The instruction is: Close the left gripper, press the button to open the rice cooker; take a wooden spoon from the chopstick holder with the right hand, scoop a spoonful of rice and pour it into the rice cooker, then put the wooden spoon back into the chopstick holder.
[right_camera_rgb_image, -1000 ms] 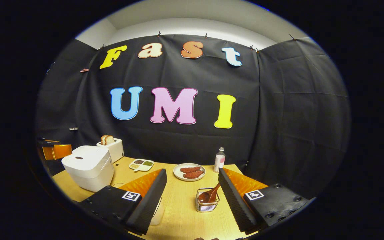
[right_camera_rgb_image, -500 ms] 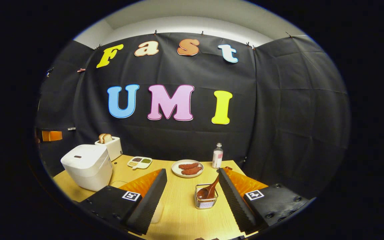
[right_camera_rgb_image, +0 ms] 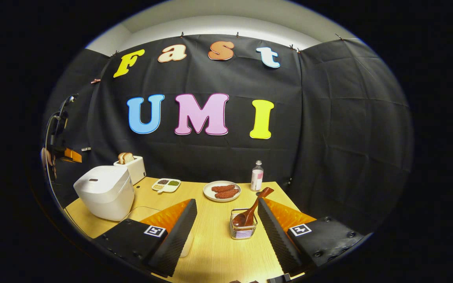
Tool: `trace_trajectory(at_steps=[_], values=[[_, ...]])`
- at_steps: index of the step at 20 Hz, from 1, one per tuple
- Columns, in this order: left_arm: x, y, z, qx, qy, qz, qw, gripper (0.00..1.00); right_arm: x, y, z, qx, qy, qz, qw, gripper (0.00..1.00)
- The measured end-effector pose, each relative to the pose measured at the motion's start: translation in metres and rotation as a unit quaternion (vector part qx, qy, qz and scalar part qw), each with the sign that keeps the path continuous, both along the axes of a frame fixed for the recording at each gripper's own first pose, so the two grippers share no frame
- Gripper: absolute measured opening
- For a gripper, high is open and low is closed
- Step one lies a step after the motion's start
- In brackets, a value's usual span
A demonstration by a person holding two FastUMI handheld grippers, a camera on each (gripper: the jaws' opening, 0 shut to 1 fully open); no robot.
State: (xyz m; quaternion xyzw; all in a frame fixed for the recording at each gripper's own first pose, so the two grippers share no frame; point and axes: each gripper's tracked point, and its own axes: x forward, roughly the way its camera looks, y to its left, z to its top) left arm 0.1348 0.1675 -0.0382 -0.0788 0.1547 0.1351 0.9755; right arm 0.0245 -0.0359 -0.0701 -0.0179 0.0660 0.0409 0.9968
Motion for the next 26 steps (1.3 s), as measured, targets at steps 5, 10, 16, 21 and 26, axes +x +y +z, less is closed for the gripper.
trace_trajectory(at_steps=[5, 10, 16, 21, 26], values=[[0.034, -0.008, -0.04, -0.069, 0.049, -0.039, 0.996, 0.06, -0.003, -0.014, -0.008, -0.004, 0.007, -0.009, 1.0, 0.98], [0.041, -0.005, -0.055, -0.065, 0.063, -0.055, 0.994, 0.06, -0.004, -0.024, -0.019, -0.006, 0.021, -0.016, 1.0, 0.98], [0.038, -0.004, -0.064, -0.066, 0.058, -0.05, 0.995, 0.07, 0.002, -0.023, -0.019, 0.0, 0.02, -0.012, 1.0, 0.98], [0.034, -0.003, -0.069, -0.088, 0.049, -0.036, 0.994, 0.06, 0.007, -0.018, -0.018, 0.001, 0.016, -0.001, 1.0, 0.98], [0.026, -0.003, -0.021, -0.067, -0.033, -0.004, 0.997, 0.06, 0.011, -0.019, -0.014, 0.003, 0.009, 0.002, 1.0, 0.98]])
